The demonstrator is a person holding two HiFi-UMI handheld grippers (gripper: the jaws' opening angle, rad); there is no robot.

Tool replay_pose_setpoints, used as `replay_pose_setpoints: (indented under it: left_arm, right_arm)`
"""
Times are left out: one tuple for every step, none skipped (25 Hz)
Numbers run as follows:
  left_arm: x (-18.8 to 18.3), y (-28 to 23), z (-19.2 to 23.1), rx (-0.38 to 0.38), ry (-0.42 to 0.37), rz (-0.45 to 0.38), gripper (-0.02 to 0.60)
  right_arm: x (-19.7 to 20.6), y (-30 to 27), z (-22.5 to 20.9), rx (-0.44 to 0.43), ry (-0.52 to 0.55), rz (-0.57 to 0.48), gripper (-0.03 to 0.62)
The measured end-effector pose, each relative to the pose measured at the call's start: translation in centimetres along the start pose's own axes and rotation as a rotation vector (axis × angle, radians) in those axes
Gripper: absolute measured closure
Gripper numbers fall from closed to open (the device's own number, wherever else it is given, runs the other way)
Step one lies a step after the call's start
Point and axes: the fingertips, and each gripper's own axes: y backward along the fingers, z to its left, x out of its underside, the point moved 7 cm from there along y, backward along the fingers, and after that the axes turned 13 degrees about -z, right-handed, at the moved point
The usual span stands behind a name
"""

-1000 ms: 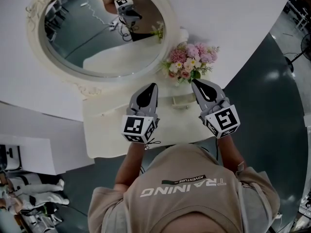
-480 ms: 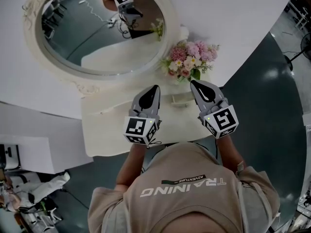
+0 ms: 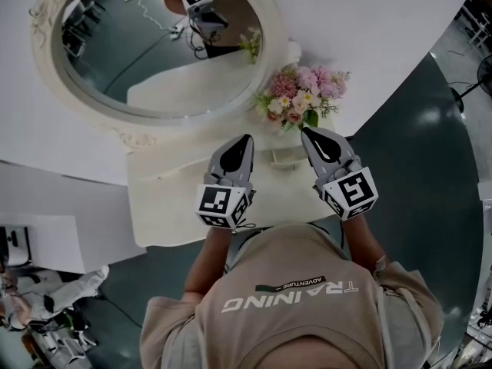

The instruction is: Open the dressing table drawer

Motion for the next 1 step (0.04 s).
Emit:
replay_pose_setpoints:
  left_arm:
    - [0.03,-0.12,0.14,-0.002,0.000,-0.001,0.563]
  right_arm:
    - [-0.06,-0.13,-0.04,-0.003,-0.002,-0.003,0.592]
